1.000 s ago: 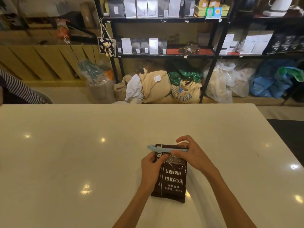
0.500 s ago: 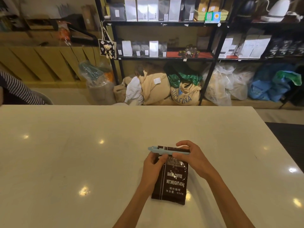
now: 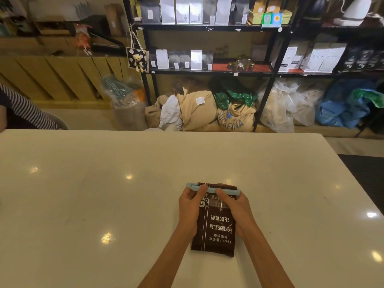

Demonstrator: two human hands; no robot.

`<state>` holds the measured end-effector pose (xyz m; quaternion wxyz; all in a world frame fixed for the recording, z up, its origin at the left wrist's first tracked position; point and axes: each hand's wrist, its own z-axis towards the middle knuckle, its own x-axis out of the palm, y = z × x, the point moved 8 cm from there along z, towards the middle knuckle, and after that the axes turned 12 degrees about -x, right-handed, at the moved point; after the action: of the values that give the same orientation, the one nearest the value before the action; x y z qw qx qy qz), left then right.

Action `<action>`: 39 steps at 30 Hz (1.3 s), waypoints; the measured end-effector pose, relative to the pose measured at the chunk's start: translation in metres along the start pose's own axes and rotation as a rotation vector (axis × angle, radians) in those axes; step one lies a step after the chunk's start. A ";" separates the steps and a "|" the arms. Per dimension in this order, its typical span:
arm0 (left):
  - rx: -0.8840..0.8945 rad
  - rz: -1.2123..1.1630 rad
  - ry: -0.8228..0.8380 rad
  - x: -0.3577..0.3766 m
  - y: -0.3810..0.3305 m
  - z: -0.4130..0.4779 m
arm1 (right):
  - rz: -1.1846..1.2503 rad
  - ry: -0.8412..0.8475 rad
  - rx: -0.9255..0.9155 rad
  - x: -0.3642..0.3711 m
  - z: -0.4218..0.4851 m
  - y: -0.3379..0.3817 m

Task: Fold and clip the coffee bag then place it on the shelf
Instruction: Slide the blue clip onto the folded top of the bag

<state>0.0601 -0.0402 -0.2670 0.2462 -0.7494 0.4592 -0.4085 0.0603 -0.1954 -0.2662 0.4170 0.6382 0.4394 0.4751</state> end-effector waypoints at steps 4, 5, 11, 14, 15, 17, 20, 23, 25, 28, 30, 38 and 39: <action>0.017 -0.013 0.038 -0.002 -0.002 0.000 | 0.029 0.000 -0.024 0.004 0.000 0.003; 0.032 -0.029 0.059 -0.002 -0.003 0.000 | 0.025 0.015 -0.029 0.006 0.000 0.005; 0.079 -0.064 0.068 -0.006 -0.007 -0.001 | -0.013 0.044 -0.049 0.010 0.002 0.009; 0.069 -0.043 -0.014 -0.011 -0.003 0.002 | -0.029 0.053 -0.056 0.012 0.002 0.010; 0.066 -0.043 -0.018 -0.012 -0.002 0.003 | -0.035 0.050 -0.054 0.012 0.003 0.009; 0.052 -0.056 -0.001 -0.012 -0.001 0.003 | -0.041 0.047 -0.049 0.010 0.004 0.007; 0.037 -0.056 0.020 -0.013 0.000 0.001 | -0.036 0.056 -0.047 0.010 0.004 0.007; 0.031 -0.039 0.016 -0.013 0.001 0.000 | -0.030 0.049 -0.052 0.010 0.003 0.004; 0.023 -0.035 -0.005 -0.014 0.001 0.000 | -0.034 0.034 -0.055 0.009 0.003 0.003; 0.015 -0.042 -0.036 -0.015 0.002 0.001 | -0.041 0.018 -0.056 0.008 0.003 0.002; 0.013 -0.053 -0.051 -0.016 0.004 0.002 | -0.052 0.019 -0.058 0.007 0.003 0.002; 0.000 -0.114 -0.066 -0.017 0.002 0.001 | -0.077 0.030 -0.056 0.008 0.005 0.003; 0.006 -0.120 -0.068 -0.017 0.001 0.000 | -0.074 0.027 -0.052 0.008 0.006 0.002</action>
<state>0.0557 -0.0255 -0.2743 0.2391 -0.7884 0.4037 -0.3979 0.0675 -0.1890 -0.2636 0.4448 0.6040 0.4557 0.4793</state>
